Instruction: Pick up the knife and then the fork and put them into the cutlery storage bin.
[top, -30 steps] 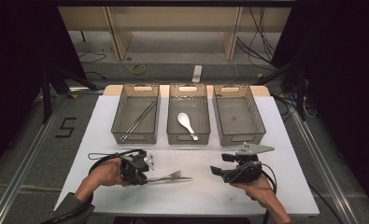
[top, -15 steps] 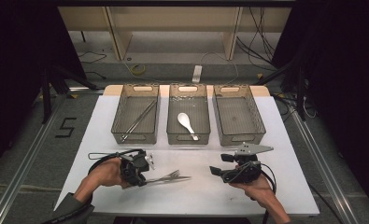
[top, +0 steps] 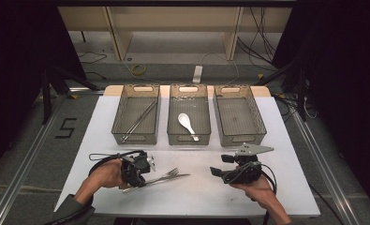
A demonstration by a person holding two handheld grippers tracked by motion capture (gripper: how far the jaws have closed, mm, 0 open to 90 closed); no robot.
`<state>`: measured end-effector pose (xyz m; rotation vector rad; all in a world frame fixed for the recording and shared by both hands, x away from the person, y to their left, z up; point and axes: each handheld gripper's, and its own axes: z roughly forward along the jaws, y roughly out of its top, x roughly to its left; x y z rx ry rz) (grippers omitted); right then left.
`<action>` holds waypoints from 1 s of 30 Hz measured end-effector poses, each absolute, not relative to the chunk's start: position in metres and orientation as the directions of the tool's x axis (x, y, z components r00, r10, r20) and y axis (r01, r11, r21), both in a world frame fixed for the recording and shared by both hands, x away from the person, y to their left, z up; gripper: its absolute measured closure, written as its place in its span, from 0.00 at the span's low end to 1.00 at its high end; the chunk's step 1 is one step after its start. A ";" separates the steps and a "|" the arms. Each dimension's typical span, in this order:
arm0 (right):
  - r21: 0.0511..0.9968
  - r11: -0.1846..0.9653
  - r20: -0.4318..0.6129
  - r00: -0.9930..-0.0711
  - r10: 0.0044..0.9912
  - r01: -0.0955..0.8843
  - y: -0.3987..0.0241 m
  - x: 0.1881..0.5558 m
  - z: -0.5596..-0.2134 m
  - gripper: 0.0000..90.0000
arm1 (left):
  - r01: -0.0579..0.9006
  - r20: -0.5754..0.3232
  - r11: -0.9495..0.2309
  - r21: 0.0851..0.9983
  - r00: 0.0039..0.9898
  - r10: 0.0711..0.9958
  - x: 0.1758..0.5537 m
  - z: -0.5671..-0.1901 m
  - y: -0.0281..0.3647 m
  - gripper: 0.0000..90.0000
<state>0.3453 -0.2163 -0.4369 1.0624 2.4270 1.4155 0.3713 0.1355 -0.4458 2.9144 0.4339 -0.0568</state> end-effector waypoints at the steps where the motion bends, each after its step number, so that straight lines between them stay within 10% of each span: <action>1: 0.807 0.308 0.221 -0.741 0.634 0.504 -0.216 0.345 -0.437 0.34 | 0.282 -0.067 -0.942 0.183 0.959 0.275 0.371 -0.444 0.136 0.93; 30: 0.713 0.676 -0.056 -0.946 0.320 0.186 -0.120 0.318 -0.435 0.42 | 0.197 -0.114 -0.949 0.246 0.978 0.173 0.349 -0.431 0.089 0.93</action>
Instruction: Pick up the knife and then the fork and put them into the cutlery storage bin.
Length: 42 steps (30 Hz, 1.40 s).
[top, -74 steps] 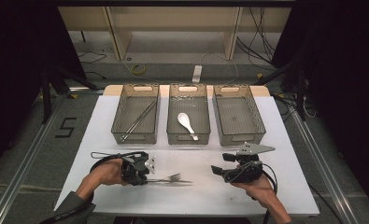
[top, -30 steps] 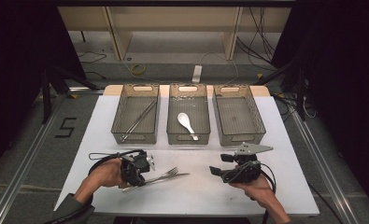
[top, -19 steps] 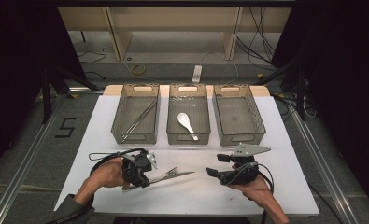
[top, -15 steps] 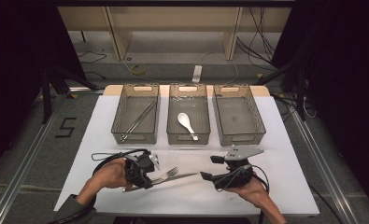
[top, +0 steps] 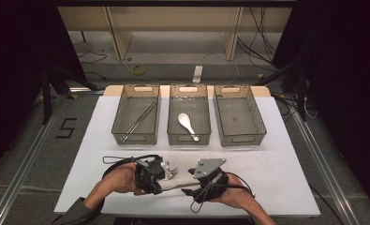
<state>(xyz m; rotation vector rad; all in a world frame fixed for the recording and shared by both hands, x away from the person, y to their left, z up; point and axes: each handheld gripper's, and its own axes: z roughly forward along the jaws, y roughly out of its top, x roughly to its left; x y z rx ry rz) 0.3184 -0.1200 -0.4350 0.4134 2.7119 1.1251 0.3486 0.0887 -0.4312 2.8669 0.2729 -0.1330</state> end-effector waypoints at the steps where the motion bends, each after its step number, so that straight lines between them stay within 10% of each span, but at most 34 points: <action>1: 0.703 0.689 -0.066 -0.948 0.311 0.177 -0.118 0.318 -0.436 0.43 | 0.192 -0.115 -0.950 0.247 0.979 0.168 0.348 -0.432 0.088 0.93; 42: 0.595 0.788 -0.039 -0.973 0.228 0.161 -0.091 0.317 -0.454 0.83 | 0.155 -0.080 -0.946 0.286 0.987 0.137 0.332 -0.424 0.079 0.92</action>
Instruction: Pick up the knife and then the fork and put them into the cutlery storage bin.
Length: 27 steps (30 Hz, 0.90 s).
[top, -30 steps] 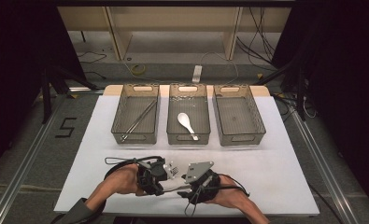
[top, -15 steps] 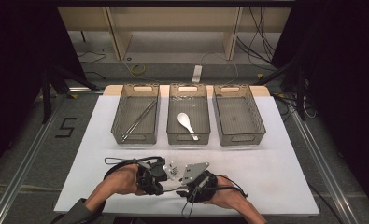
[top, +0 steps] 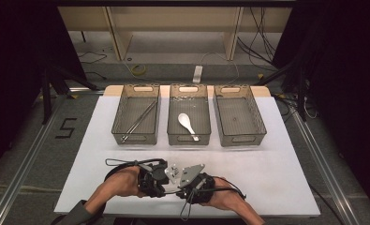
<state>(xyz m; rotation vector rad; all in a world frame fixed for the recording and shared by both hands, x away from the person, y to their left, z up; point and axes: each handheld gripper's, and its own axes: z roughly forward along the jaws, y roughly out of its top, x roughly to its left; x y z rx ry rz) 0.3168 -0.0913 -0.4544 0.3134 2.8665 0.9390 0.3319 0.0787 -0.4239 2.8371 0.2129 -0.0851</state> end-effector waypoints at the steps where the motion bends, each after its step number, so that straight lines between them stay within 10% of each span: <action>1: 0.593 0.786 -0.033 -0.971 0.237 0.172 -0.091 0.316 -0.455 0.84 | 0.163 -0.081 -0.942 0.292 0.986 0.146 0.331 -0.425 0.078 0.92; 20: 0.574 0.800 0.053 -0.984 0.173 0.172 -0.090 0.316 -0.458 0.99 | 0.146 -0.034 -0.936 0.319 0.989 0.143 0.330 -0.428 0.077 0.84; 27: 0.592 0.771 0.046 -0.965 0.258 0.235 -0.103 0.327 -0.458 0.99 | 0.191 0.043 -0.903 0.384 0.974 0.224 0.342 -0.407 0.092 0.56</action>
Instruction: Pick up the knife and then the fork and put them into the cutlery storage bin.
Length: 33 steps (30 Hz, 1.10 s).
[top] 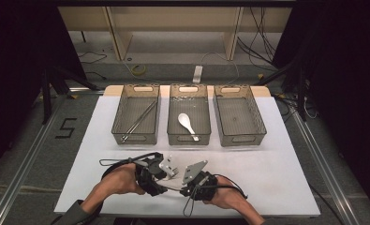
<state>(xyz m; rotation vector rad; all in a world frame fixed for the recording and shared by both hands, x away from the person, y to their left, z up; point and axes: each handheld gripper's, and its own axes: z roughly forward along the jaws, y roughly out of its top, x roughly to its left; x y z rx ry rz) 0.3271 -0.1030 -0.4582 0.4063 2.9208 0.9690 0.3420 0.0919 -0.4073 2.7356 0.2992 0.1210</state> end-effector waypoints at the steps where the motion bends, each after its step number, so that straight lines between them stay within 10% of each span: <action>1: 0.595 0.764 0.049 -0.961 0.273 0.248 -0.106 0.329 -0.457 0.99 | 0.219 0.047 -0.886 0.410 0.964 0.260 0.343 -0.407 0.093 0.51; 13: 0.648 0.666 0.050 -0.894 0.446 0.369 -0.145 0.346 -0.438 0.99 | 0.383 0.009 -0.677 0.628 0.867 0.498 0.355 -0.393 0.121 0.27; 33: 0.744 0.449 0.048 -0.709 0.703 0.495 -0.220 0.402 -0.394 0.99 | 0.510 -0.045 -0.551 0.660 0.759 0.649 0.362 -0.424 0.159 0.18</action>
